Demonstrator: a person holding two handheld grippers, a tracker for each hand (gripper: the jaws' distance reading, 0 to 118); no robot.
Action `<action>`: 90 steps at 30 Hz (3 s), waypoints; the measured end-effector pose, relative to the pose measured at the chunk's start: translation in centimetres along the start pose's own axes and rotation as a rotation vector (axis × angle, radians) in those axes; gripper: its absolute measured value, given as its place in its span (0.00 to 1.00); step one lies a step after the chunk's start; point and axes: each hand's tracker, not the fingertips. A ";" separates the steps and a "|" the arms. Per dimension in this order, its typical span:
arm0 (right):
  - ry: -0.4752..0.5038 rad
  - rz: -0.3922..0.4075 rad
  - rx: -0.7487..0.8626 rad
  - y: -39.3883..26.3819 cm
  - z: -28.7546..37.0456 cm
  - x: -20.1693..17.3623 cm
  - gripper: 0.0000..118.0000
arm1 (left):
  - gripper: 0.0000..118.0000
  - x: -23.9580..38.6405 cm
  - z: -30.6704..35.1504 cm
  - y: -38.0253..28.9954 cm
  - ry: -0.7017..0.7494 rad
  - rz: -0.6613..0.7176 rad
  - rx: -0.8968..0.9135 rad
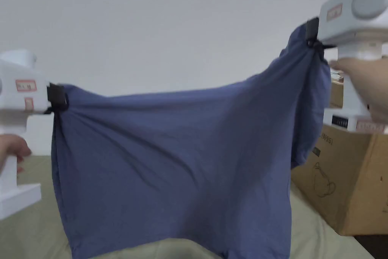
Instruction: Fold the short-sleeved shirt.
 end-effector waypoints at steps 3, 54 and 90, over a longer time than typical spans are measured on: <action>0.055 -0.056 -0.128 -8.2 -0.2 0.8 0.03 | 0.03 -0.6 -1.0 -6.2 -0.019 0.024 -0.144; 0.314 -0.389 -0.245 -34.6 28.9 -0.6 0.47 | 0.67 -2.2 28.5 -27.7 -0.061 0.234 -0.058; 0.323 -0.384 -0.527 -41.1 13.4 1.1 0.00 | 0.01 -8.6 -11.0 -32.2 0.171 -0.049 -0.589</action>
